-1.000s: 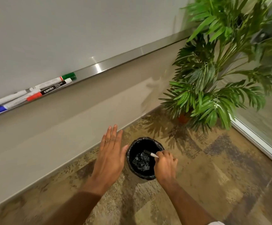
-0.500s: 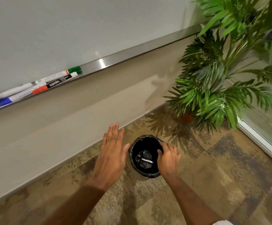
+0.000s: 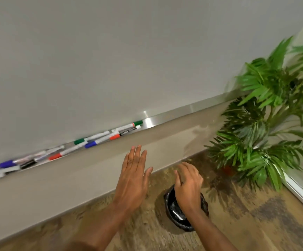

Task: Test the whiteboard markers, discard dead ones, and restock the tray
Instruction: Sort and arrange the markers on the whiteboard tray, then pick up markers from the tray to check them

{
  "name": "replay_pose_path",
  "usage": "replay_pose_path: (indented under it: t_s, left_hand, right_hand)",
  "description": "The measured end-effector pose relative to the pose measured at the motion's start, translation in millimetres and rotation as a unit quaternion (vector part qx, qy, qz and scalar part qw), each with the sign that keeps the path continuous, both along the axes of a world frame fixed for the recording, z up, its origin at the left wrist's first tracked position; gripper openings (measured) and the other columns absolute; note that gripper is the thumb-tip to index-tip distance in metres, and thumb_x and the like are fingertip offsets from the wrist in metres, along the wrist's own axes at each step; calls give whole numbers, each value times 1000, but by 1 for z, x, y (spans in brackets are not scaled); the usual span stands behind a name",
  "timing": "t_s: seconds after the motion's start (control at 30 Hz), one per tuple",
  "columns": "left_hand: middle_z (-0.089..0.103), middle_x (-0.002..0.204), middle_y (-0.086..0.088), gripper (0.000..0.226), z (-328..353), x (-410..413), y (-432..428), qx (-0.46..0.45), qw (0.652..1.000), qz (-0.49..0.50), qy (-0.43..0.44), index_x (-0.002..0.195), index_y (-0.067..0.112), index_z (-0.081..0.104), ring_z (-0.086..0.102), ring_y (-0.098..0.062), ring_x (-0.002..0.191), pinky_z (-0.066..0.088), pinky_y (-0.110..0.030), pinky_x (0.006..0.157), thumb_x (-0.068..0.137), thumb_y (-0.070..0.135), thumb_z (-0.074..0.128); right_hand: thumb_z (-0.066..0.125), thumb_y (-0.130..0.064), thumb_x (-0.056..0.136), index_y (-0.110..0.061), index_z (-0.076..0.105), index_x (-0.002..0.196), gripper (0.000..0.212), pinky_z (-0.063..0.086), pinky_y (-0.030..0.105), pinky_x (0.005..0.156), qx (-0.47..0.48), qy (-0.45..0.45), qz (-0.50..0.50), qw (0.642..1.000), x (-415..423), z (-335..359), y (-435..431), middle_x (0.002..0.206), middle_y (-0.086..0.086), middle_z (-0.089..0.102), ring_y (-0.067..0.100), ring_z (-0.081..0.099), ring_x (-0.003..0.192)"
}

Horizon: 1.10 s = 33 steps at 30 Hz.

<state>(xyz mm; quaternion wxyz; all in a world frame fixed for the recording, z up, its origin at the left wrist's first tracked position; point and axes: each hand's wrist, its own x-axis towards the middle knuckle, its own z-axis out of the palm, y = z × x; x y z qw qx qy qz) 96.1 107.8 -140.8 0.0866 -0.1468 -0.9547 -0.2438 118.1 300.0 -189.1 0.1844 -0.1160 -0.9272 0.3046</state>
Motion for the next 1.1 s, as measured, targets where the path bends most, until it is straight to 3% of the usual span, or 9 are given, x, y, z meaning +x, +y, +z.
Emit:
replay_pose_path:
  t_s: [0.2,0.53,0.8,0.97,1.03,1.1]
  left_hand:
    - [4,171,2,62,57,-8,-55,-1,999,27,27,162,19,17,-6,-12,157,8,-38,128,107,48,24]
    - [7,170,4,60,109,-22,-148,2,998,46,39,160,22,22,-4,-11,156,12,-39,124,106,49,20]
    - [31,163,-8,65,110,-47,-164,-70,997,31,-19,152,13,41,25,-26,152,20,-44,119,106,48,11]
    - [4,168,2,102,87,-60,-152,-73,995,29,-55,160,19,20,-5,-15,154,-5,-30,121,84,68,-28]
    - [-2,167,4,100,84,-64,-147,-78,993,33,-78,161,20,16,-13,-12,151,-9,-27,118,84,68,-25]
    - [-9,165,7,72,80,-72,-141,-80,991,50,-95,162,20,12,-13,-12,153,-10,-24,116,101,57,1]
  right_hand:
    - [56,-29,99,-24,66,116,20,39,39,102,-20,59,59,996,-22,75,-66,125,-7,61,14,50,122]
    - [63,-19,97,-22,67,119,23,44,31,100,-24,110,110,988,-49,151,-148,127,-6,62,11,52,120]
    - [70,-7,89,-16,68,120,32,50,36,99,23,79,147,986,-83,147,-161,121,1,68,21,60,115]
    - [69,-8,89,-21,69,116,31,52,37,95,46,30,197,979,-111,124,-152,118,-4,70,19,60,114]
    - [68,-9,89,-21,68,118,31,51,37,97,56,13,218,974,-122,114,-148,119,-4,69,18,60,116]
    - [65,-11,91,-22,67,120,31,49,37,99,68,-3,238,969,-135,104,-145,122,-5,68,18,58,119]
